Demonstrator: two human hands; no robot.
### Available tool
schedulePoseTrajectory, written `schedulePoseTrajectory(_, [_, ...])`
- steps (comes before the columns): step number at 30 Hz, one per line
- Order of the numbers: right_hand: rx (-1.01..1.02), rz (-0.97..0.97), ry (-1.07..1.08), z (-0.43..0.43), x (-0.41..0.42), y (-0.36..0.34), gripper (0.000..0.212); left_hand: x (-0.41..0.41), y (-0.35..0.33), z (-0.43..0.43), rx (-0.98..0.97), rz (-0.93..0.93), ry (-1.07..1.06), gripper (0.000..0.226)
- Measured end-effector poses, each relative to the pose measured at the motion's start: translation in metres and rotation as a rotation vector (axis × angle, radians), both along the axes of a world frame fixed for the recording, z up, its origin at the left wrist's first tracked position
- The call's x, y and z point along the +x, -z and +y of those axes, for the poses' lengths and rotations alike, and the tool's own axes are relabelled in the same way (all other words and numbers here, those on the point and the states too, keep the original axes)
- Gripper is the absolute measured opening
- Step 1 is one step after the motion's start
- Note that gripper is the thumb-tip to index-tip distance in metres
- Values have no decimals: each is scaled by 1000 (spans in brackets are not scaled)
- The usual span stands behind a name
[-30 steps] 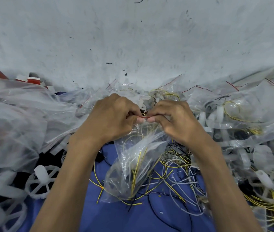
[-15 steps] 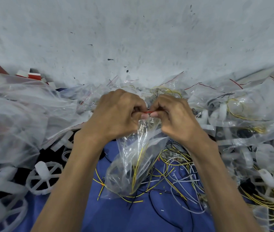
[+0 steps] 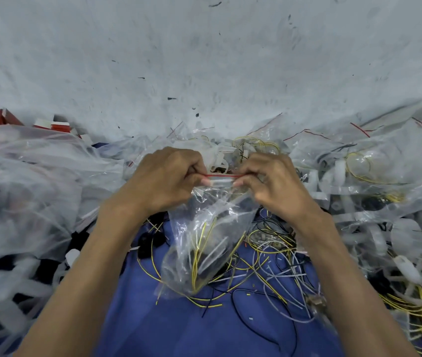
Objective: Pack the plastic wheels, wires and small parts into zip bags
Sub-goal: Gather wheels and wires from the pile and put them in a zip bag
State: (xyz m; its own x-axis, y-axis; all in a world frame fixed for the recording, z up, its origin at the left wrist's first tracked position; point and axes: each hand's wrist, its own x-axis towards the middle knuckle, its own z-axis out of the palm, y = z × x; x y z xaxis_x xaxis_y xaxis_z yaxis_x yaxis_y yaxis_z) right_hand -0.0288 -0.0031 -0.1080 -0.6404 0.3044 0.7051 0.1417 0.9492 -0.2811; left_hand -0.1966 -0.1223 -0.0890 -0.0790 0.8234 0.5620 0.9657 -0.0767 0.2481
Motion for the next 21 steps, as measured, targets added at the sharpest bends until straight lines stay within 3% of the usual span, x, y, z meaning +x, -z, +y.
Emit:
schedulePoseTrajectory(5, [-55,182,53,12,13,-9,3,-10,-16,-3,76,24,-46,26])
schedulePoseTrajectory(10, [-230,232,162,15,22,-4,4,-21,-9,1,151,-70,-52,30])
schedulePoseTrajectory(13, [-264,200,167,12,19,4,3,-21,-7,5,231,-112,-65,23])
schedulePoseTrajectory(15, [-327,308,178,7,18,11,3,-19,-10,7,332,-173,-69,18])
schedulePoseTrajectory(17, [-577,366,105,0,15,26,22,-18,-15,9,412,-368,-39,24])
schedulePoseTrajectory(19, [-803,141,-52,-8,7,50,62,-17,-18,13,472,-599,46,29])
schedulePoseTrajectory(21, [-810,-69,-184,-19,-10,73,67,-11,-20,20,518,-763,88,27])
